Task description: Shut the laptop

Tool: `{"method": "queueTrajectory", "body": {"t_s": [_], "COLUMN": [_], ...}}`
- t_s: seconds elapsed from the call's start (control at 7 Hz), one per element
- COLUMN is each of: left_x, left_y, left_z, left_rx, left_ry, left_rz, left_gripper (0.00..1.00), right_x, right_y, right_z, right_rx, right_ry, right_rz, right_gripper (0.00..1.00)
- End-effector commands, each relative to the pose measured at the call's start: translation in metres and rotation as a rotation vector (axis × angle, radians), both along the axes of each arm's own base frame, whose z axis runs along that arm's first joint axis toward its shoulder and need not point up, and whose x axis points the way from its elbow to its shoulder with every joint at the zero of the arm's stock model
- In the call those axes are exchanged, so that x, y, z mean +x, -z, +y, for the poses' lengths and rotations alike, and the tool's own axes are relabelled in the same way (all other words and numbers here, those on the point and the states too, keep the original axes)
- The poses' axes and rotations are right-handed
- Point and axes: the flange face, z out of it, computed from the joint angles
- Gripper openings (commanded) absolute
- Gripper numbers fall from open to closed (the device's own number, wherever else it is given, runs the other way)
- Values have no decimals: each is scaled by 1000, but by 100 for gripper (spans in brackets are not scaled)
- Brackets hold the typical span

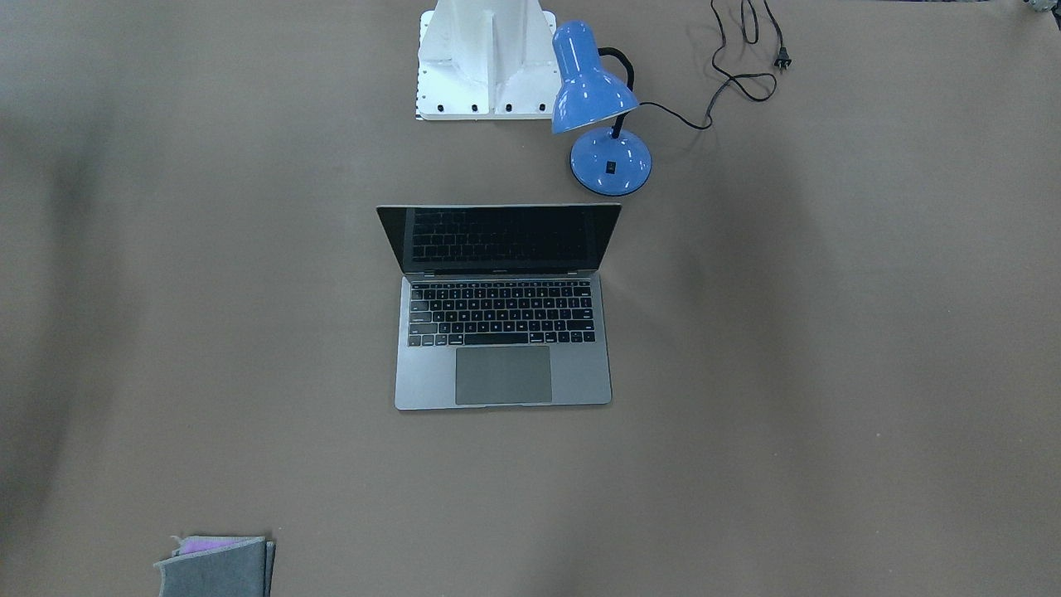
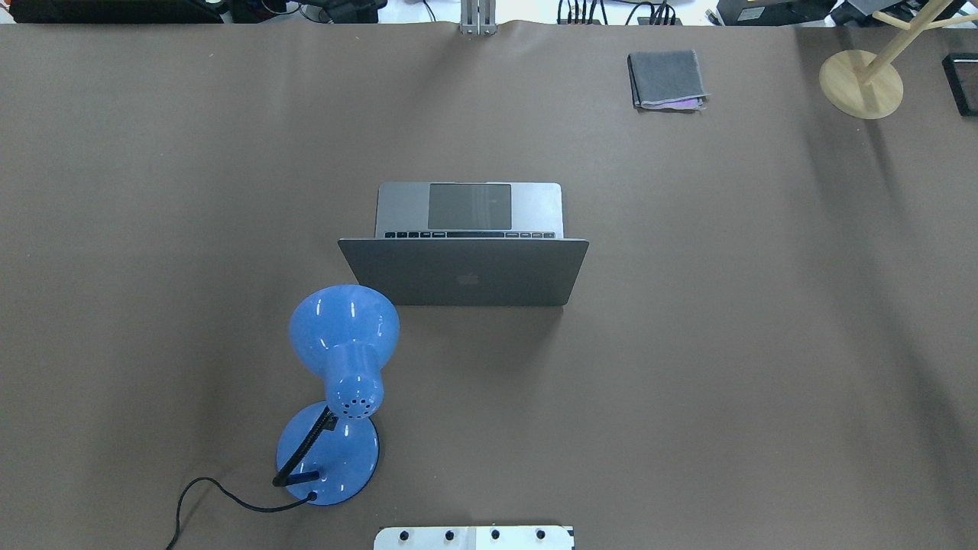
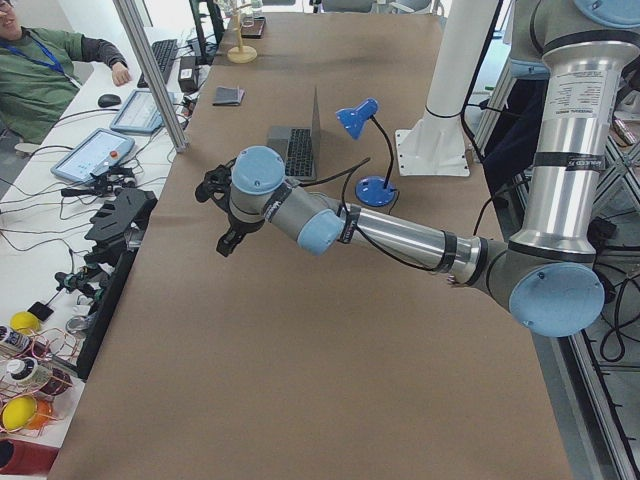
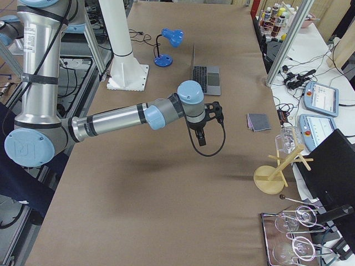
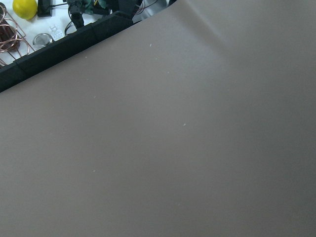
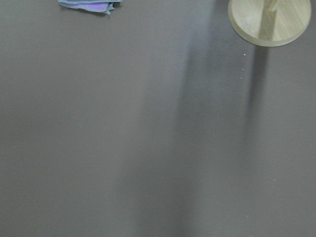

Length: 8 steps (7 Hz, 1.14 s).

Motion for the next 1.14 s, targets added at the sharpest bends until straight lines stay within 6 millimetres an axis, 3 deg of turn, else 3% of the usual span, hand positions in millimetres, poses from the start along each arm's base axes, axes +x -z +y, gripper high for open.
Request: {"method": "queueTrajectory", "body": {"t_s": [0.0, 0.29, 0.71, 1.0], "left_x": [72, 108, 194, 233], "left_y": [43, 86, 150, 183], "left_z": [12, 20, 28, 31], "left_rx": [-97, -157, -333, -400], "left_ry": [-28, -21, -76, -116], "left_rz": [106, 153, 247, 255], "left_gripper": [98, 98, 97, 97], "right_x": [-61, -113, -182, -220], "right_y": [60, 101, 152, 208], "right_z": [21, 47, 67, 82], "right_rx": [-96, -156, -215, -268], "right_ry": [-69, -122, -161, -183], "right_rz": [-28, -40, -86, -51], "right_gripper": [99, 93, 89, 88]}}
